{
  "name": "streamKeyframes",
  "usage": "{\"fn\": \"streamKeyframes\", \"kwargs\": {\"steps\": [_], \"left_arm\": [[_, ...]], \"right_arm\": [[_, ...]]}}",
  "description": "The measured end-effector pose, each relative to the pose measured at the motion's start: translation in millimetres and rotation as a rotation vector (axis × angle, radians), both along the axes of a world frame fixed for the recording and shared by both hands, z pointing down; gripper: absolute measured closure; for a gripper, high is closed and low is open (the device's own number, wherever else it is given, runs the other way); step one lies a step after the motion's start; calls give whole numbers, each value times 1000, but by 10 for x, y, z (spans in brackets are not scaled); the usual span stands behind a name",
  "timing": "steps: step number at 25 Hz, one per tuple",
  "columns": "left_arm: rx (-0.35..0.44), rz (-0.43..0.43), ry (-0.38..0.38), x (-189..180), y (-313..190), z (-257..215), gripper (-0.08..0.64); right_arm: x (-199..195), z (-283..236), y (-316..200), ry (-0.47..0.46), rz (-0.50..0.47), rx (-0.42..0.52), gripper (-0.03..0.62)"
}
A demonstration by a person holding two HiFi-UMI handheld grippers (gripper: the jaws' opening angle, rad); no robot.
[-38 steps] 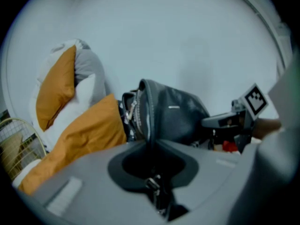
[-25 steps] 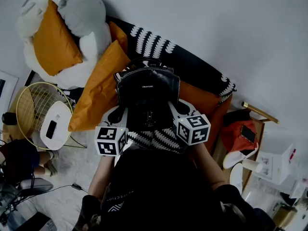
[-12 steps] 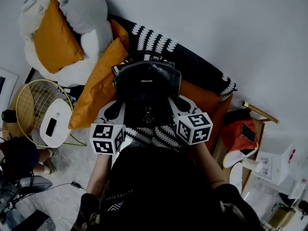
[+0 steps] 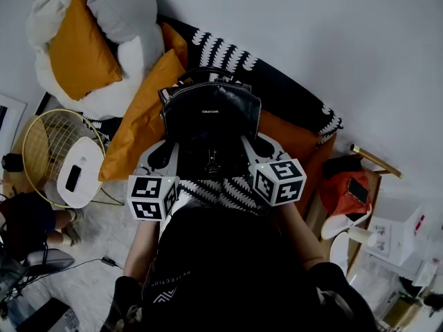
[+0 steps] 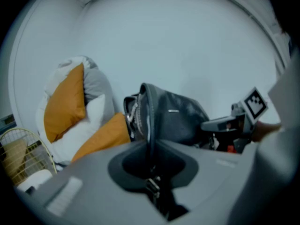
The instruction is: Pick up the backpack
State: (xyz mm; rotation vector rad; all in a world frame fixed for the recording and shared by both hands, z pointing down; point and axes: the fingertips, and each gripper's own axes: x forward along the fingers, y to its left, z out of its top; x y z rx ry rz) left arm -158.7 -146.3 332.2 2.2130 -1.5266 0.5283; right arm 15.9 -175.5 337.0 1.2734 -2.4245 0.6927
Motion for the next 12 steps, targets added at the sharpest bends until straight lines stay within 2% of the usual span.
{"fn": "streamKeyframes", "kwargs": {"steps": [12], "left_arm": [[-5,7,4,36,-22,23,514]], "right_arm": [[34,24,-23,2,-2,-10,557]]}}
